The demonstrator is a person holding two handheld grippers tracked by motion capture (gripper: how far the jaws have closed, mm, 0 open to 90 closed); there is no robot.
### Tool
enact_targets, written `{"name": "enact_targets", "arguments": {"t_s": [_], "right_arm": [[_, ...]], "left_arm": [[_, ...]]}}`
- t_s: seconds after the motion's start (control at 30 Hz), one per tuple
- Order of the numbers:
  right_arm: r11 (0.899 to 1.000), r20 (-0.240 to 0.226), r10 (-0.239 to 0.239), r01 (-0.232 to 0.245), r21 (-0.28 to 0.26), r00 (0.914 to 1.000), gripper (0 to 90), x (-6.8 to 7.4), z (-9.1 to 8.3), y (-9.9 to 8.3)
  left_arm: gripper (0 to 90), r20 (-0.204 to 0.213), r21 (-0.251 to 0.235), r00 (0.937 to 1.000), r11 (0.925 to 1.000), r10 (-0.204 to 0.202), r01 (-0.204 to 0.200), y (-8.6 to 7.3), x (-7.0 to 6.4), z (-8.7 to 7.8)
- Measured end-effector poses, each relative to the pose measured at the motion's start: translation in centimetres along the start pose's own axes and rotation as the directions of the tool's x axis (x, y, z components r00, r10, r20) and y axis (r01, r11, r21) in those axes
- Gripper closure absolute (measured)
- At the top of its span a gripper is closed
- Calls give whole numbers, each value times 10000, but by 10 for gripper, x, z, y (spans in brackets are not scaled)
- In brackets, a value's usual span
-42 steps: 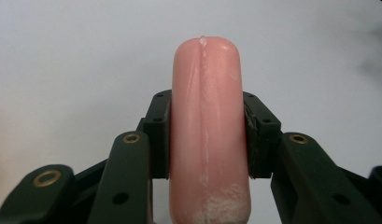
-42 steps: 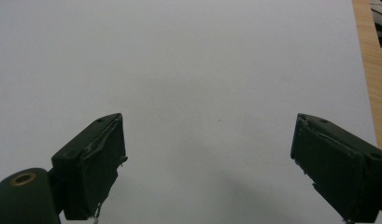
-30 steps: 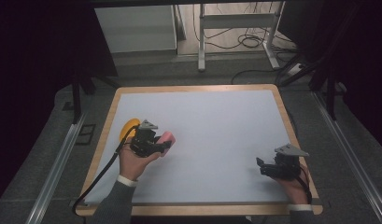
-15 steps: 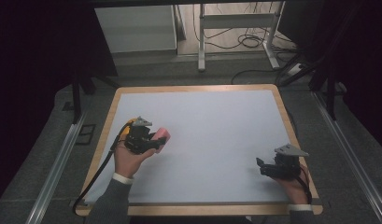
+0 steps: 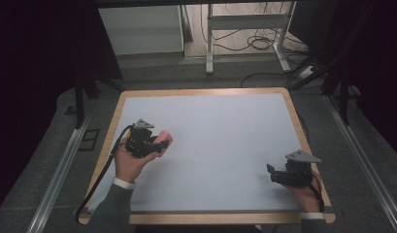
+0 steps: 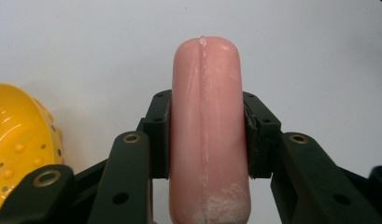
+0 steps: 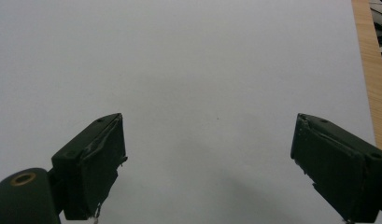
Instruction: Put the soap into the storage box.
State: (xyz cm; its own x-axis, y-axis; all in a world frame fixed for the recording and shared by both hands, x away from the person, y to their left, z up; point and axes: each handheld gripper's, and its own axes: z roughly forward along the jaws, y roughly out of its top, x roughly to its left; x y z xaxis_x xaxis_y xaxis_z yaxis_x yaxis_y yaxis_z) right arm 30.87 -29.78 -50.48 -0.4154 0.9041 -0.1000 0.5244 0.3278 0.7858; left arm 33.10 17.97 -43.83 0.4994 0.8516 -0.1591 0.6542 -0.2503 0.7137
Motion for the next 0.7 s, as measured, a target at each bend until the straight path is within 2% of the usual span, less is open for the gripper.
{"name": "enact_targets", "arguments": {"t_s": [0.23, 0.7], "right_arm": [[10000, -3, 4, -4, 18, 10000, 97, -1, 0, 0], [10000, 23, -6, 6, 11, 10000, 97, -1, -1, 0]], "left_arm": [[601, -190, -19, 9997, 9999, -140, 140, 1, 4, -2], [601, -478, -89, 9973, 9984, -554, 550, 4, 24, -7]]}}
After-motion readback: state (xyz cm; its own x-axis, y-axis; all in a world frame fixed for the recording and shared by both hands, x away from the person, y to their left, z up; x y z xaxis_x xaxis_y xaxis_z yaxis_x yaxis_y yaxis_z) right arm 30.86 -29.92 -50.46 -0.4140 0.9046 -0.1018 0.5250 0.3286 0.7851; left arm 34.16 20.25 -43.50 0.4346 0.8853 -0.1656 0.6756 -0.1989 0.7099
